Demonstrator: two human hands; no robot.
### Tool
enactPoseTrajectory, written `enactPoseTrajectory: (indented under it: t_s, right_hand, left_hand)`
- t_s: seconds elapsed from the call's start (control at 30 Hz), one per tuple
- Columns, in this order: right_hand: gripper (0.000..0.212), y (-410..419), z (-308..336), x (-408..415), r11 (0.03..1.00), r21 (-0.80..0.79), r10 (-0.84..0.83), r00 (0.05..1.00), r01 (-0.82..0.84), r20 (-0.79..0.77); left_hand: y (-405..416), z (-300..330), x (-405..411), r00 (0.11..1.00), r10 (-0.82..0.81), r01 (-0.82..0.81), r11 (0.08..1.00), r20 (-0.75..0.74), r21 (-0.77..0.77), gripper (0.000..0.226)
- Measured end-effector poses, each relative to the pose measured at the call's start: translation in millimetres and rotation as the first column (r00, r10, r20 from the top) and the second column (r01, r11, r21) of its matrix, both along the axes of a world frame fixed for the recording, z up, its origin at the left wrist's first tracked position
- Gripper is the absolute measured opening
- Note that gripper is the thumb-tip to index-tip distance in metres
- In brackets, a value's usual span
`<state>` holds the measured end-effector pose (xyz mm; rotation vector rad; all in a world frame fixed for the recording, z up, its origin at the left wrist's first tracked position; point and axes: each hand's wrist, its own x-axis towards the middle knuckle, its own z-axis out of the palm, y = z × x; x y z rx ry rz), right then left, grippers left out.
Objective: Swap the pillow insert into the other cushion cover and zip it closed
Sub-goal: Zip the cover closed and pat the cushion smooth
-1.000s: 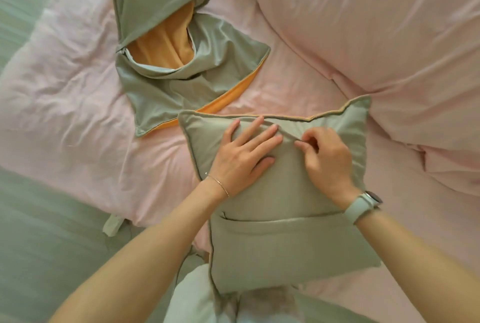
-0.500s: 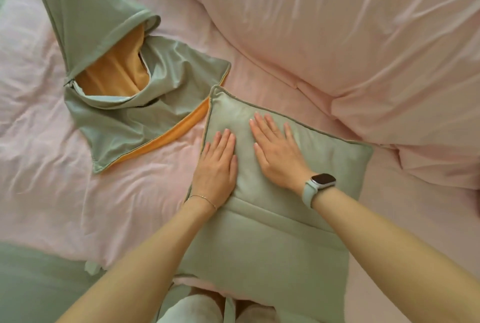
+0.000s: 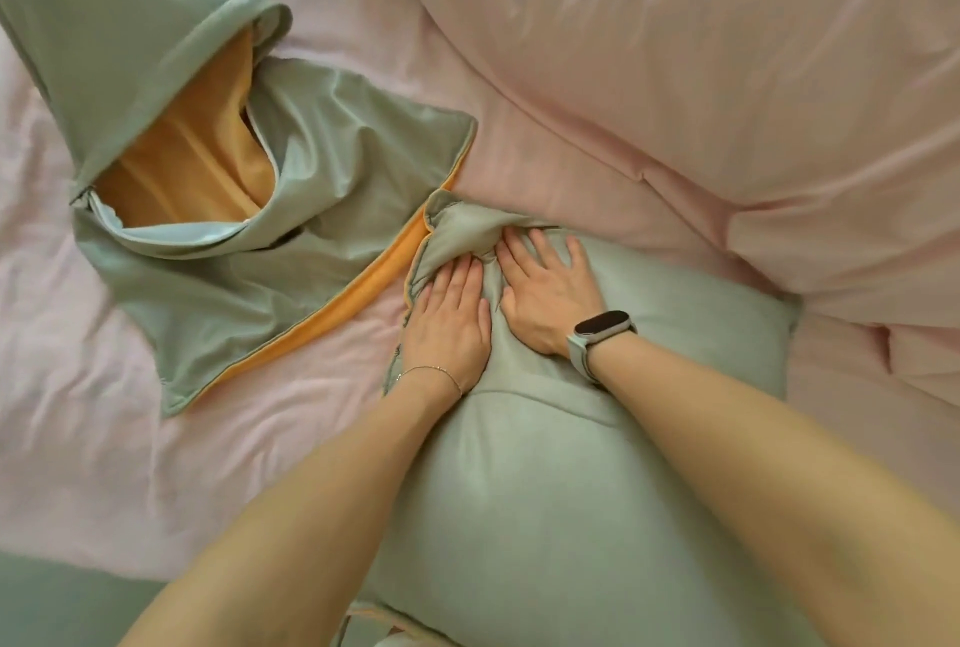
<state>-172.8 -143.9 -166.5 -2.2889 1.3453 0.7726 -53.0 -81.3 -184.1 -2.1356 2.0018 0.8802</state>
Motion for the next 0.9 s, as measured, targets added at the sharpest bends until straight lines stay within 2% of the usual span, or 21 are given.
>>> enactPoseTrajectory:
  t_s: [0.07, 0.13, 0.23, 0.27, 0.33, 0.4, 0.47, 0.53, 0.6, 0.67, 0.8, 0.9]
  right_hand:
    - [0.057, -11.8, -4.6, 3.1, 1.000, -0.005, -0.022, 1.000, 0.022, 0.004]
    - [0.055, -20.6, -1.7, 3.0, 0.998, 0.024, -0.057, 0.998, 0.056, 0.033]
    - [0.050, -24.4, 16.8, -5.2, 0.978, 0.143, -0.177, 0.970, 0.153, 0.169]
    - [0.048, -20.9, 26.0, -10.1, 0.967, 0.171, -0.229, 0.941, 0.191, 0.248]
    - [0.048, -4.9, 47.8, -23.5, 0.945, 0.173, -0.327, 0.853, 0.279, 0.408]
    - [0.049, 24.2, 69.7, -41.4, 0.909, 0.013, -0.368, 0.784, 0.418, 0.500]
    - [0.053, 59.5, 86.3, -62.3, 0.802, -0.202, -0.425, 0.775, 0.562, 0.467]
    - [0.054, 95.1, 94.3, -80.1, 0.719, -0.264, -0.530, 0.753, 0.643, 0.389]
    - [0.055, 131.7, 95.3, -88.5, 0.703, -0.269, -0.565, 0.747, 0.658, 0.352]
    - [0.057, 165.4, 95.7, -89.9, 0.691, -0.286, -0.552, 0.740, 0.664, 0.385]
    - [0.060, 214.1, 89.6, -90.0, 0.694, -0.292, -0.545, 0.745, 0.658, 0.385]
    - [0.060, 202.0, 67.8, -93.0, 0.686, -0.282, -0.580, 0.738, 0.671, 0.344]
  left_hand:
    - [-13.9, -2.9, 1.1, 1.000, 0.021, -0.021, 1.000, -0.017, 0.012, 0.078]
    - [-26.0, 2.1, 1.7, 0.999, 0.018, -0.015, 0.998, -0.050, 0.068, 0.057]
    - [-34.6, 28.4, 0.6, 0.992, 0.084, -0.074, 0.992, -0.094, 0.102, 0.040]
    - [-34.2, 41.8, 0.8, 0.991, 0.111, -0.107, 0.993, -0.071, 0.057, 0.035]
    - [-29.2, 65.6, -1.4, 0.992, 0.126, -0.122, 0.971, 0.006, -0.205, 0.034]
    - [-20.1, 86.9, -9.4, 0.995, 0.099, -0.089, 0.899, 0.001, -0.428, 0.038]
    - [-6.4, 95.2, -24.2, 1.000, -0.001, -0.005, 0.864, -0.012, -0.503, 0.042]
    - [11.7, 97.3, -38.7, 0.995, -0.095, 0.092, 0.874, 0.019, -0.478, 0.049]
    - [30.6, 95.7, -41.8, 0.996, -0.089, 0.093, 0.911, 0.027, -0.402, 0.055]
    - [50.2, 91.5, -33.8, 0.999, -0.043, 0.047, 0.934, 0.020, -0.354, 0.058]
    - [92.9, 91.7, -26.6, 0.988, -0.138, 0.153, 0.872, 0.066, -0.466, 0.055]
    - [105.0, 87.1, -44.7, 0.952, -0.291, 0.300, 0.816, 0.096, -0.495, 0.053]
